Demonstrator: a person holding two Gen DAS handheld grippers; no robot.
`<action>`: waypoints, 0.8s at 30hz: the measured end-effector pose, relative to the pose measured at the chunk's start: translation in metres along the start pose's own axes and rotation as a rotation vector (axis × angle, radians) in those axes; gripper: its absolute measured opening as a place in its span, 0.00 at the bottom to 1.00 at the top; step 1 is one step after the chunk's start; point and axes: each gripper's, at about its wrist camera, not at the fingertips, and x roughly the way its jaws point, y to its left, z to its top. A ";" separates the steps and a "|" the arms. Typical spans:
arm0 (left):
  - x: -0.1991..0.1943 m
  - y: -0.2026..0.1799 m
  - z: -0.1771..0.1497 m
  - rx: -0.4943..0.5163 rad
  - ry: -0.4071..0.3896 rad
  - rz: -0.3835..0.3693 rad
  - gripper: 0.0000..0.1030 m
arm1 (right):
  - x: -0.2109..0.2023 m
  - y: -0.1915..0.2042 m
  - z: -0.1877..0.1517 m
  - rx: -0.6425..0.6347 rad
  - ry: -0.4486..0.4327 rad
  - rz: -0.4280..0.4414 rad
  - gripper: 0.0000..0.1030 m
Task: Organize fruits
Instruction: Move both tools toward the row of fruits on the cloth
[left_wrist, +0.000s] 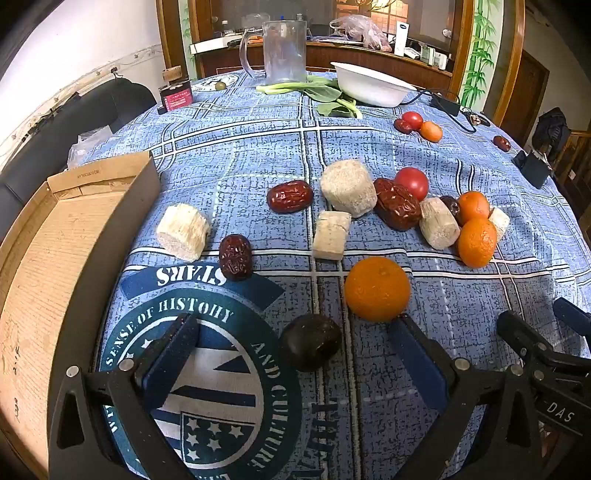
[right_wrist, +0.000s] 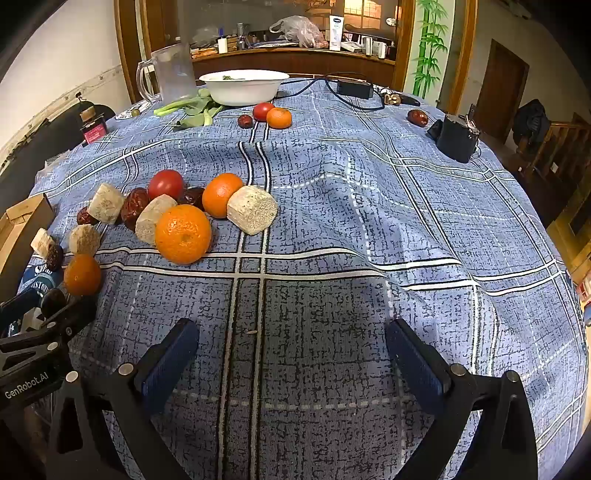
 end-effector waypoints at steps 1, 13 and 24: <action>0.000 0.000 0.000 -0.002 0.002 0.004 1.00 | 0.000 0.000 0.000 -0.001 0.001 -0.002 0.99; 0.005 0.004 0.013 0.028 0.185 -0.021 1.00 | 0.003 0.004 0.002 -0.019 0.067 0.007 0.99; -0.050 0.023 0.019 -0.019 0.119 -0.028 0.75 | -0.030 0.013 0.006 -0.029 0.050 0.014 0.94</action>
